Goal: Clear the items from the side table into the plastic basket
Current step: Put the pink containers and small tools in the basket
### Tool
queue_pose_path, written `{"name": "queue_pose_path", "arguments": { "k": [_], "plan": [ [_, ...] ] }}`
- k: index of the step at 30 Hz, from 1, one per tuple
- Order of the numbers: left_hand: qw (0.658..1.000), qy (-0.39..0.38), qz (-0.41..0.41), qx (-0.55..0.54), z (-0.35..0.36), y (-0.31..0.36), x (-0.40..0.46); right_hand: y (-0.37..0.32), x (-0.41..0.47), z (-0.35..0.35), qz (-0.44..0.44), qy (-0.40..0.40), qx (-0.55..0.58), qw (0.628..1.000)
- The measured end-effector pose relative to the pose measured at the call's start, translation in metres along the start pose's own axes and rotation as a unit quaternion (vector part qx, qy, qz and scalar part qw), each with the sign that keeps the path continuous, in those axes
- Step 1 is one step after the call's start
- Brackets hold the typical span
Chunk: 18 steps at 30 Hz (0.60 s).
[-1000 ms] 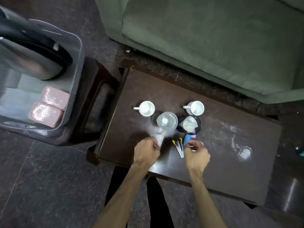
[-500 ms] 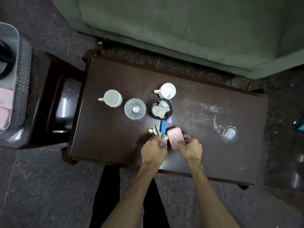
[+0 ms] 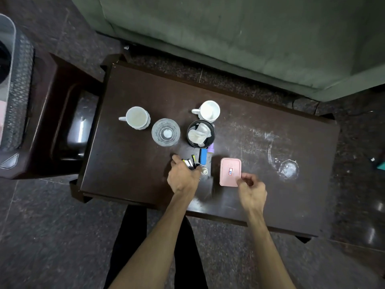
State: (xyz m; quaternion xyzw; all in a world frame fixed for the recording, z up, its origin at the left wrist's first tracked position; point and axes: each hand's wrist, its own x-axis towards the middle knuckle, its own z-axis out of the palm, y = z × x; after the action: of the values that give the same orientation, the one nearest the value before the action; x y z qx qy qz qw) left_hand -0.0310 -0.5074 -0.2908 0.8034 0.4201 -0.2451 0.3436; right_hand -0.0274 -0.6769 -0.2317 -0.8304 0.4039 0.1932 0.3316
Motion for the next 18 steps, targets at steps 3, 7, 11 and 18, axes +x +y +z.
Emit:
{"name": "queue_pose_path", "arguments": {
  "k": [3, 7, 11, 18],
  "plan": [
    [1.000, 0.006, 0.007, -0.013, 0.000, -0.006, 0.004, -0.007, -0.006, 0.001, -0.009, -0.005, 0.022, 1.000],
    [0.998, 0.016, 0.014, -0.059, -0.014, -0.029, -0.001, -0.019, -0.021, 0.006, -0.016, -0.042, 0.030, 0.999],
    [0.987, 0.069, 0.005, -0.142, -0.047, -0.061, -0.010, -0.041, -0.045, 0.023, -0.039, -0.094, 0.027, 0.994],
    [0.928, 0.183, 0.002, -0.326, -0.144, -0.106, -0.022, -0.098, -0.119, 0.085, -0.123, -0.218, 0.034, 0.968]
  ]
}}
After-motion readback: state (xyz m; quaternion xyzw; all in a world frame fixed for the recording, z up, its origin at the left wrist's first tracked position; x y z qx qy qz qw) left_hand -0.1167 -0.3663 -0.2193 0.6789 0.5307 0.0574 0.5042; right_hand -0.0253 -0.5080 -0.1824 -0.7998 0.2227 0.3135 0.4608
